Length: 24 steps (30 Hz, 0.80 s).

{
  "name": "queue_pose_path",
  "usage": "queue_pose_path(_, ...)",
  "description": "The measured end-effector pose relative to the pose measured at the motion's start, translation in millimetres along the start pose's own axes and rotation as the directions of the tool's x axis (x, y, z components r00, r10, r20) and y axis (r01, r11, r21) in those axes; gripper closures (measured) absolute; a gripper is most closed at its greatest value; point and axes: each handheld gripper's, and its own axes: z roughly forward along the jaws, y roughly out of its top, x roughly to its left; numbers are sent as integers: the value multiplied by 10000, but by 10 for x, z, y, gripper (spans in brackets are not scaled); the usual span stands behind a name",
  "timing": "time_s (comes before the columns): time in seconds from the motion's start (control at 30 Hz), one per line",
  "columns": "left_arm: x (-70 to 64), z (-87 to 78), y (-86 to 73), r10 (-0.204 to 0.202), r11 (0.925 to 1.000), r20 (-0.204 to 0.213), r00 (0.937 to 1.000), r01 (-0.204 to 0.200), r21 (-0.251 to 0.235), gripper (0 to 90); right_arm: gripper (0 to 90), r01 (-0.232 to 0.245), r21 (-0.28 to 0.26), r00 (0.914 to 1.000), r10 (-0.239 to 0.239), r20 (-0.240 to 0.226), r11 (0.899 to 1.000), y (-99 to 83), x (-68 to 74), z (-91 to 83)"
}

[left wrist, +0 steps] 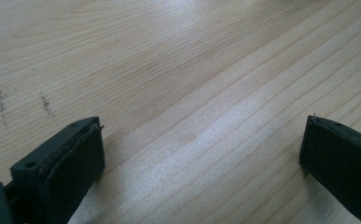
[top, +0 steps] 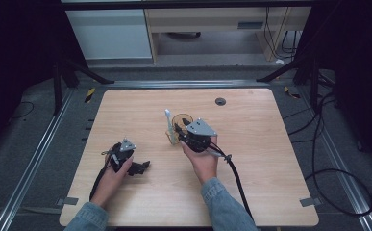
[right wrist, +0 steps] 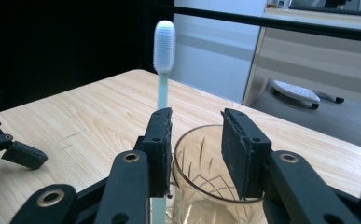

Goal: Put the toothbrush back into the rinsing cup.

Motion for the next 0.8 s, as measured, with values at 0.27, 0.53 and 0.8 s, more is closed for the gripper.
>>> queue_pose_path(0.27, 0, 0, 0, 1, 10000, -7, 10000, -1, 1, 0, 572, 86, 501, 9999, -91, 103, 9987, 12, -109, -93)
queue_pose_path(0.53, -1, -1, 0, 0, 10000, -9, 10000, 0, 1, 0, 463, -33, 1314, 9997, -1, 254, 9913, 9, -259, -198)
queue_pose_path(0.8, -1, -1, 0, 0, 10000, -4, 10000, 0, 3, 0, 397, -9, 1870, 9996, -47, 292, 9824, 21, -373, -275)
